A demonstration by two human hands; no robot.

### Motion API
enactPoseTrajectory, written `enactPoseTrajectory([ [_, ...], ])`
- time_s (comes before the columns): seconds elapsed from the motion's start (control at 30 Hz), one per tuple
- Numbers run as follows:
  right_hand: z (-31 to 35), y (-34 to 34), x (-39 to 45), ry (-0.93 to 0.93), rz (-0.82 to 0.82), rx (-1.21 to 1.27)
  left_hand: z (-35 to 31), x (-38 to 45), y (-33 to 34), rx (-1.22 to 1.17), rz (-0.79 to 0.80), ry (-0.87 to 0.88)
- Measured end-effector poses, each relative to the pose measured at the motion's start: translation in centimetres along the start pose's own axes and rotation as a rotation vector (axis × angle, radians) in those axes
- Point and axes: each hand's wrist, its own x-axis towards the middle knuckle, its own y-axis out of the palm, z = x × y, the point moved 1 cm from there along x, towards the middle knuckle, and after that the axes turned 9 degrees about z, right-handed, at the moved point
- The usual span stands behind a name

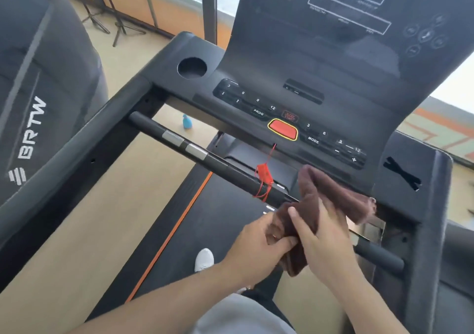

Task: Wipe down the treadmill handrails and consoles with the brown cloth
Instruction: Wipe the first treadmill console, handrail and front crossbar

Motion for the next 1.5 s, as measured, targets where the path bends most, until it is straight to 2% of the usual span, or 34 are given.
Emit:
enactPoseTrajectory([
  [0.07, -1.1, 2.1, 3.0, 0.015, 0.196, -0.459, 2.5, -0.2, -2.5, 0.172, 0.02, -0.094],
  [0.1, -1.4, 3.0, 4.3, 0.035, 0.257, -0.584, 3.4, -0.3, -3.8, 0.262, 0.013, -0.128],
  [0.17, -1.3, 4.7, 6.6, 0.081, 0.273, -0.696, 4.5, -0.5, -6.2, 0.385, -0.027, -0.144],
  [0.23, -1.0, 5.3, 8.3, 0.11, 0.242, -0.686, 4.6, -0.4, -8.3, 0.469, -0.086, -0.07],
  [0.33, 0.3, 5.1, 9.4, 0.166, 0.231, -0.637, 3.7, 1.1, -10.1, 0.642, -0.169, 0.187],
  [0.4, 0.4, 5.1, 9.3, 0.182, 0.25, -0.644, 2.8, 2.9, -10.2, 0.758, -0.162, 0.297],
  [0.53, -0.6, 4.7, 7.8, 0.12, 0.189, -0.63, 1.2, 6.8, -9.2, 0.797, -0.085, 0.25],
  [0.63, -2.6, 4.5, 5.8, -0.022, 0.12, -0.647, 1.5, 8.7, -9.2, 0.866, -0.15, 0.216],
  [0.7, -3.8, 3.7, 4.4, -0.044, 0.107, -0.643, 1.8, 9.1, -9.1, 0.903, -0.171, 0.202],
  [0.93, -9.7, -0.7, 0.7, 0.209, 0.111, -0.613, 1.9, 9.4, -8.8, 1.004, -0.121, 0.177],
  [1.07, -8.5, -0.1, 2.5, 0.243, 0.116, -0.633, 2.0, 9.7, -8.3, 1.091, -0.107, 0.167],
  [1.2, -5.2, 2.6, 5.6, 0.1, 0.134, -0.66, 2.2, 9.8, -8.3, 1.097, -0.075, 0.184],
  [1.33, -1.9, 5.8, 7.8, 0.02, 0.082, -0.638, 1.9, 10.0, -8.0, 1.1, -0.084, 0.146],
  [1.5, -2.5, 5.7, 8.6, -0.031, 0.064, -0.675, 1.6, 10.4, -7.4, 1.119, -0.08, 0.041],
])
